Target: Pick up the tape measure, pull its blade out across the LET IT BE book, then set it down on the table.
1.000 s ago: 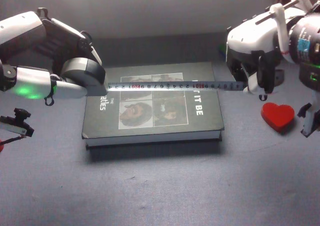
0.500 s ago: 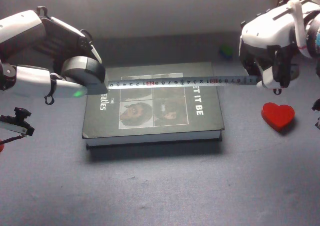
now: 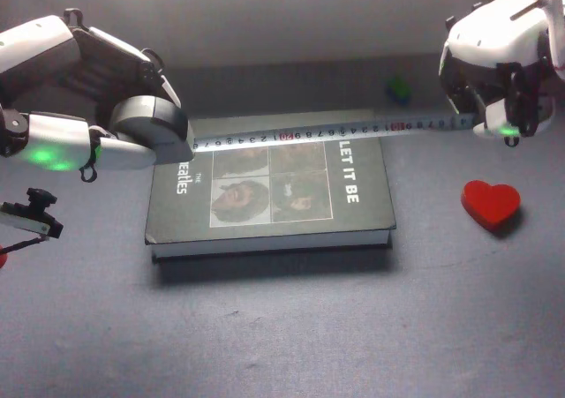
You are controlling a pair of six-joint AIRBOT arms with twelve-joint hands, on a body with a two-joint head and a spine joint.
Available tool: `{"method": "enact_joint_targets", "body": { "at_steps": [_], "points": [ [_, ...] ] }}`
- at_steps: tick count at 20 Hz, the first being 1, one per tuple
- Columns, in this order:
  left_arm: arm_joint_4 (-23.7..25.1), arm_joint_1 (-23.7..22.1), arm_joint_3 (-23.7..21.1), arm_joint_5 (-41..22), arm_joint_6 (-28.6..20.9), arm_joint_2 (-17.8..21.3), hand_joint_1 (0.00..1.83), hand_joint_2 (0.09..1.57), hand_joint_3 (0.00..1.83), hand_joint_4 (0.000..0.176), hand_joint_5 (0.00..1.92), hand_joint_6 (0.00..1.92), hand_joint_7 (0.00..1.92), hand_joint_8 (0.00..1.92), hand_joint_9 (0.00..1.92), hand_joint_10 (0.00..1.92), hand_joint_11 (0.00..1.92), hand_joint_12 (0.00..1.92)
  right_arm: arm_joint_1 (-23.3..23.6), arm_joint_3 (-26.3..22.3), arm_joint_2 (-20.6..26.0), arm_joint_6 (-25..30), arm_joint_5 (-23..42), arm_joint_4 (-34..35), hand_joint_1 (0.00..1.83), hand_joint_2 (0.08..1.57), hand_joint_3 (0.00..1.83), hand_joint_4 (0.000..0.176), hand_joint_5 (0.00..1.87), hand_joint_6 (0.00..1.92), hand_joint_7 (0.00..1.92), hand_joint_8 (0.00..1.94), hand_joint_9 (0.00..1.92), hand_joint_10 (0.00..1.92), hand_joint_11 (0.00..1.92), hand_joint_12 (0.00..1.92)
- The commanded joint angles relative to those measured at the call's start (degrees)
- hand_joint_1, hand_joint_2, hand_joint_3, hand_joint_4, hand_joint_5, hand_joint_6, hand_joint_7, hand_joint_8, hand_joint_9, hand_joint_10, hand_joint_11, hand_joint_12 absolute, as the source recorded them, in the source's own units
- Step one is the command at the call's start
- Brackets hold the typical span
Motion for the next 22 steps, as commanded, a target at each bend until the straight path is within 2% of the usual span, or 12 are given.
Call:
{"method": "enact_joint_targets", "body": {
  "at_steps": [1, 9, 19, 20, 21, 22],
  "points": [
    [-1.6, -0.3, 0.5, -5.7, 0.0, 0.4, 1.39, 1.09, 0.00, 0.000, 0.99, 0.73, 1.07, 0.86, 0.97, 1.21, 1.00, 0.99, -0.1, 1.0, 1.5, -1.9, -3.1, -4.7, 1.20, 1.17, 0.00, 0.000, 0.76, 1.26, 1.00, 1.04, 0.90, 0.74, 0.67, 1.34],
    [-1.6, -0.2, 0.4, -5.8, 0.0, 0.5, 1.39, 1.08, 0.00, 0.000, 1.00, 0.73, 1.08, 0.83, 0.98, 1.20, 1.01, 0.96, -0.1, 2.0, 2.8, -2.4, -1.9, -4.7, 1.20, 1.17, 0.00, 0.000, 0.76, 1.28, 1.00, 1.02, 0.91, 0.74, 0.67, 1.33],
    [-1.6, -0.3, 0.4, -5.8, 0.0, 0.5, 1.39, 1.09, 0.00, 0.000, 0.98, 0.75, 1.08, 0.84, 0.97, 1.21, 1.00, 0.96, 0.8, 0.8, 0.5, -1.6, -3.8, -4.4, 1.20, 1.18, 0.00, 0.000, 0.74, 1.30, 0.99, 1.04, 0.90, 0.74, 0.68, 1.33],
    [-1.6, -0.3, 0.4, -5.8, 0.0, 0.5, 1.39, 1.09, 0.00, 0.000, 0.97, 0.75, 1.08, 0.84, 0.97, 1.21, 1.00, 0.96, 1.0, 0.3, 0.5, -1.6, -3.8, -4.4, 1.32, 1.18, 0.00, 0.000, 0.72, 1.29, 0.97, 1.02, 0.82, 1.23, 0.68, 1.33],
    [-1.6, -0.3, 0.4, -5.8, 0.0, 0.5, 1.39, 1.09, 0.00, 0.000, 0.97, 0.75, 1.08, 0.84, 0.97, 1.21, 1.00, 0.96, 1.1, -0.1, 0.5, -1.6, -3.9, -4.4, 1.32, 1.18, 0.00, 0.000, 0.72, 1.29, 0.97, 1.02, 0.82, 1.23, 0.68, 1.33],
    [-1.6, -0.3, 0.4, -5.8, 0.0, 0.5, 1.39, 1.09, 0.00, 0.000, 0.97, 0.76, 1.07, 0.85, 0.98, 1.20, 1.01, 0.96, 1.0, -0.5, 0.5, -1.6, -4.1, -4.4, 1.17, 1.22, 0.00, 0.000, 0.68, 1.39, 0.89, 1.17, 0.74, 0.80, 0.57, 1.32]
  ]
}}
